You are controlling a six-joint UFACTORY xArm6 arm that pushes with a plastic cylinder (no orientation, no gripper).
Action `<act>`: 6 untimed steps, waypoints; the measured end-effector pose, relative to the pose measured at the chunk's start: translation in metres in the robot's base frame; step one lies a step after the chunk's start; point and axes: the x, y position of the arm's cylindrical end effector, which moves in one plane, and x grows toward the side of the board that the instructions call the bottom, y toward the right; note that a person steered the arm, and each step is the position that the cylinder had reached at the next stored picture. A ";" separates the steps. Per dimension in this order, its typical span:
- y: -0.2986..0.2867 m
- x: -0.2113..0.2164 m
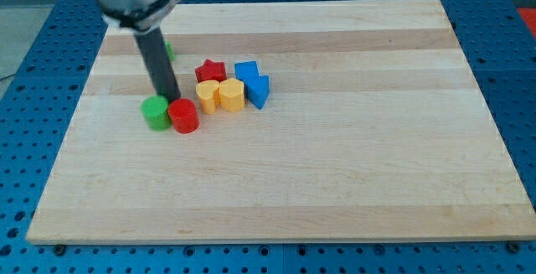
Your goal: Move the green circle towards the bottom center
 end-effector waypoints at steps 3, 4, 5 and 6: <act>-0.074 0.070; -0.135 0.075; -0.134 0.097; -0.059 0.095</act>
